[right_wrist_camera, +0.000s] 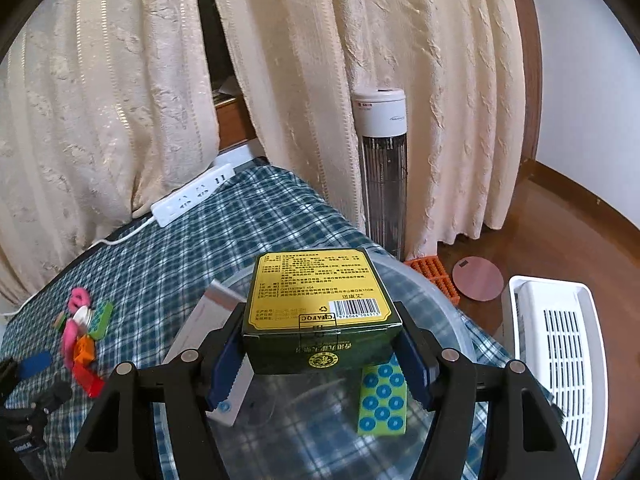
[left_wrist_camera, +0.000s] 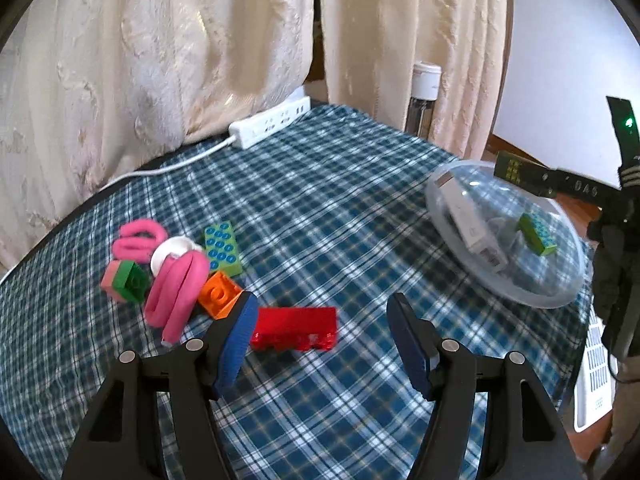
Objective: Organize objects
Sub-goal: 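Carry the tea box into the clear bowl and release with the right gripper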
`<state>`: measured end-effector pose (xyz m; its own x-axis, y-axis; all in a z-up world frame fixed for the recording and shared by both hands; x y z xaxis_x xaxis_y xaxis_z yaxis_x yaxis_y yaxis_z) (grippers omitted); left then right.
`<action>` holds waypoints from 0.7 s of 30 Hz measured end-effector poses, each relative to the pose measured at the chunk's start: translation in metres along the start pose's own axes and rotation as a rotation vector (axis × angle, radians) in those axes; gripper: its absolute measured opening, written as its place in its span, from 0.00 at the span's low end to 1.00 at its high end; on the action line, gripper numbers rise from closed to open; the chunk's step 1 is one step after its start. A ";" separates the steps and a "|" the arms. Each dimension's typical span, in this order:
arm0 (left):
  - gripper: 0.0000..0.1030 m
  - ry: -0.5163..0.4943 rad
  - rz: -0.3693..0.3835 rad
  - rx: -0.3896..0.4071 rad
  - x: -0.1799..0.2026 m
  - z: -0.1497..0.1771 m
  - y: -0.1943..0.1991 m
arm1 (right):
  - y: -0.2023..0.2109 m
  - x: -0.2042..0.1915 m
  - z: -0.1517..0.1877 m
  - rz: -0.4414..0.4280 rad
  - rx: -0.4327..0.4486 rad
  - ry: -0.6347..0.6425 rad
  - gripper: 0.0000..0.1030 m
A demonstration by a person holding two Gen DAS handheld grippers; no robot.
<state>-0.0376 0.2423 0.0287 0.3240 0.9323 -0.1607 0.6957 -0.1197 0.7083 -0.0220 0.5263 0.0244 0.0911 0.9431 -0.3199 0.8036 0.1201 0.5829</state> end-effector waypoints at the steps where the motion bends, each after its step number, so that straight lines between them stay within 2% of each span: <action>1: 0.67 0.001 -0.006 -0.006 -0.001 0.001 -0.003 | -0.001 0.001 -0.002 -0.002 0.002 -0.006 0.70; 9: 0.71 0.004 -0.027 -0.038 -0.007 0.008 -0.021 | -0.006 0.003 -0.008 -0.003 0.013 -0.008 0.70; 21: 0.72 0.016 -0.030 -0.096 -0.013 0.019 -0.046 | 0.005 0.006 0.002 -0.026 0.021 -0.050 0.70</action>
<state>-0.0616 0.2294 -0.0152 0.2934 0.9403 -0.1724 0.6401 -0.0592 0.7660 -0.0165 0.5315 0.0236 0.0992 0.9230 -0.3719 0.8181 0.1371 0.5586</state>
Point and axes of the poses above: each gripper's, at about its wrist camera, not at the fingertips, and y roughly against the way its jaws point, x to its right, z to its underside, the point moved 6 cm from there along -y, roughly the way its jaws point, and after that the axes turned 12 degrees about -z, right-handed, at the moved point
